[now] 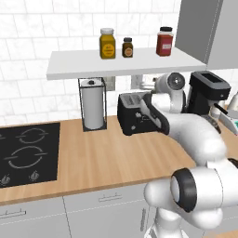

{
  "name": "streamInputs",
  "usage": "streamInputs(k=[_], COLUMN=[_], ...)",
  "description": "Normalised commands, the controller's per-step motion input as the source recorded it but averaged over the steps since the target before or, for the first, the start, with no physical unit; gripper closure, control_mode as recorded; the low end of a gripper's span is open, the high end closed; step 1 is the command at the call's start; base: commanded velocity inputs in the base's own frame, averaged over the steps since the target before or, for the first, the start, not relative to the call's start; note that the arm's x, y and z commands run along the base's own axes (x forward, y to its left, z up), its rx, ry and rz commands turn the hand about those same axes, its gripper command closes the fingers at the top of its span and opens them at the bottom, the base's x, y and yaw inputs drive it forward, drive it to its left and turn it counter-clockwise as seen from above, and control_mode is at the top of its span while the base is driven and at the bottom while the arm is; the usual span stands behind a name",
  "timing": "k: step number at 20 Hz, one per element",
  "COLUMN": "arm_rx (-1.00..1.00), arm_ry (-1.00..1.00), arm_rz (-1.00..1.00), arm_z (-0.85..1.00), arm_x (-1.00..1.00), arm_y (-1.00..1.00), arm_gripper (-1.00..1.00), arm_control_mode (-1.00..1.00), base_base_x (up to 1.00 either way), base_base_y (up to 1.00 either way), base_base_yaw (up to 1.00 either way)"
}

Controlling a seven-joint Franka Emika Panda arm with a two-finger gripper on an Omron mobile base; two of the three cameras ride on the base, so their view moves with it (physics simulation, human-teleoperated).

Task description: Start the toaster. Once the lever pops up, take the bread to the plate on the dining counter.

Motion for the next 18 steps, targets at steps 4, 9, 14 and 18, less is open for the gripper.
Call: streamInputs(k=[4, 9, 14, 18], arm_rx=[0.04, 0.03, 0.0, 0.0], arm_ry=[0.31, 0.3, 0.19, 0.11], arm_rz=[-0.05, -0.03, 0.0, 0.01], arm_z=[0.53, 0.3, 0.0, -0.14], arm_x=[-0.97, -0.98, -0.88, -0.74], arm_y=[0.0, 0.06, 0.13, 0.11], arm_gripper=[1.0, 1.0, 1.0, 1.0], arm_control_mode=[-1.0, -1.0, -1.0, -1.0], base_base_x=[0.0, 0.0, 0.0, 0.0], base_base_y=[0.0, 0.0, 0.0, 0.0], base_base_yaw=[0.0, 0.0, 0.0, 0.0])
